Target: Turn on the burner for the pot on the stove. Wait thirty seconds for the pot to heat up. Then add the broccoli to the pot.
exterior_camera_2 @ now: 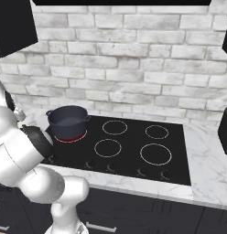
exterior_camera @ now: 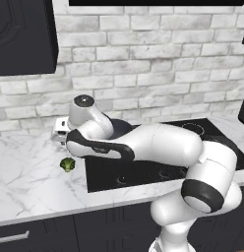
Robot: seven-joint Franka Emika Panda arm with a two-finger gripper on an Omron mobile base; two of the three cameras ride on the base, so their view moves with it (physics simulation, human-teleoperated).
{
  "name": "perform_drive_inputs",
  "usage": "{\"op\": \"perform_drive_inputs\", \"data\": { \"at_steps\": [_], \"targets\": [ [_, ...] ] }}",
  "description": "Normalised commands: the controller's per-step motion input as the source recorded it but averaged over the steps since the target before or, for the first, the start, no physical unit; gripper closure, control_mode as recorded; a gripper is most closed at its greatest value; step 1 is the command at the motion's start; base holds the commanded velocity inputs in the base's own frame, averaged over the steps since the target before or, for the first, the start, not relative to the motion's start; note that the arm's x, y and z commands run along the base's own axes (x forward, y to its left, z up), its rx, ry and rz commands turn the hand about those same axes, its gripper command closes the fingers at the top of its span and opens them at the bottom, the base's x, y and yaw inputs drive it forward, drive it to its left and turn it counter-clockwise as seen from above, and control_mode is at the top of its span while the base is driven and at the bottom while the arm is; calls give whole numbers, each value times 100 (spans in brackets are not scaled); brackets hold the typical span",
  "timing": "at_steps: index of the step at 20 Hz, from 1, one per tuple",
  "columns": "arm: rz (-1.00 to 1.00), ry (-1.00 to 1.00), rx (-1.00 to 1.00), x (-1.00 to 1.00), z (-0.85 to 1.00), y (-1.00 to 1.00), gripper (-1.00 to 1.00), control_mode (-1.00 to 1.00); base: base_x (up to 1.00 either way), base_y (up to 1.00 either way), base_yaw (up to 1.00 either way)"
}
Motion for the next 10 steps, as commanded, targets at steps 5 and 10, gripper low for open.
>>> {"op": "perform_drive_inputs", "data": {
  "at_steps": [5, 10],
  "targets": [
    [12, 10, -3, 0, -28, 18, -100, -100, 0, 0, 0],
    [7, 8, -4, 0, -39, 0, -100, -100, 0, 0, 0]
  ]
}}
